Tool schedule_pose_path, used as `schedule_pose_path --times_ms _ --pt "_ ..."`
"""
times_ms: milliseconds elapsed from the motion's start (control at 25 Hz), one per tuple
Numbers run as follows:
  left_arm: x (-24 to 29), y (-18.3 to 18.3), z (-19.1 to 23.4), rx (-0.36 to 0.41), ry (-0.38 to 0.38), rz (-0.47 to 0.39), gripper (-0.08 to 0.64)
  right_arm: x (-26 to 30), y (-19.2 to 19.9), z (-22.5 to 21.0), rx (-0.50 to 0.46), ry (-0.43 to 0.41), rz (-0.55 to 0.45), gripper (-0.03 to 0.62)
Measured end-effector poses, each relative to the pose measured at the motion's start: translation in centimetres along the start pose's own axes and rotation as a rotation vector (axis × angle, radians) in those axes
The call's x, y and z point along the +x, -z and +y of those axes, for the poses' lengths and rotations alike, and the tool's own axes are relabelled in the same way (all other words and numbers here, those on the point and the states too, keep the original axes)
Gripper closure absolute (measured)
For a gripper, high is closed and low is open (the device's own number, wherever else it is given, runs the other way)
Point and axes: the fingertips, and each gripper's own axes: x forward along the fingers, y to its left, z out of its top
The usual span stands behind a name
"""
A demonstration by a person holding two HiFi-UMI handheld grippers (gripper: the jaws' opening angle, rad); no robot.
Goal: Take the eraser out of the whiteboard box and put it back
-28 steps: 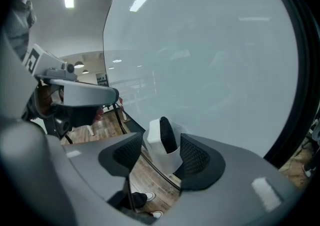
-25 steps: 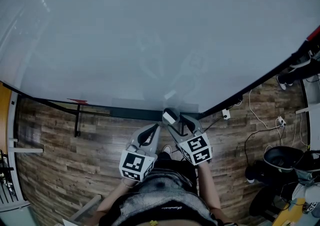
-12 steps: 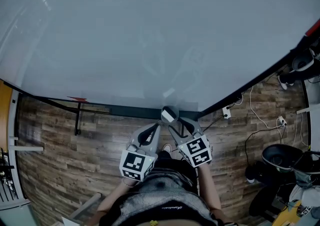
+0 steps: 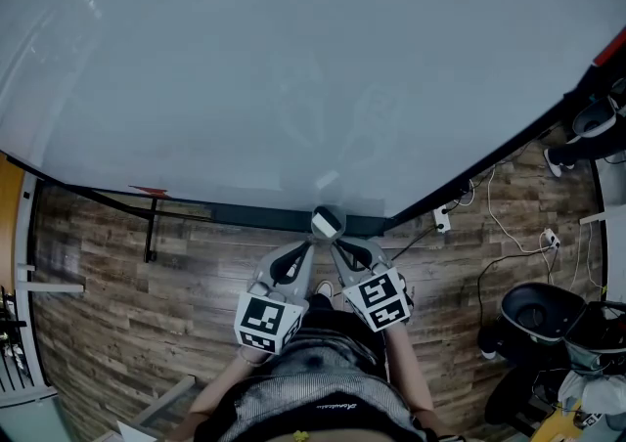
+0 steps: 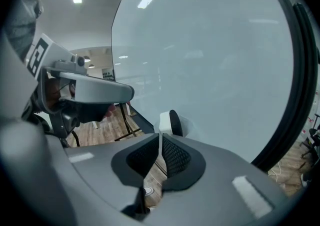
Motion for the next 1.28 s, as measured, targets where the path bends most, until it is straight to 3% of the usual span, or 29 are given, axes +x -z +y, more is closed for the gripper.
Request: schedule_pose_path --times_ms 320,600,1040,1280 --pt "0.2 0.2 -0.6 0.008 -0.010 -0.006 0.560 -0.9 -1.5 0.7 0.011 -0.007 -0.071 0.589" --pt "-0.1 -0.1 -1.0 0.032 -0.037 -0.027 0.560 -2.9 -5.1 1.2 0.007 0.002 -0.215 0.589" --pt "-1.1 -4.0 -1.7 0.052 -0.069 -0.154 0.560 -6.3 -9.9 1.5 -0.015 0.041 -0.395 0.589" --pt "-1.6 -5.9 -2.3 0.030 -0.107 -0.199 0.560 -7.5 -11.7 1.7 -0.049 0.047 -0.435 0.589"
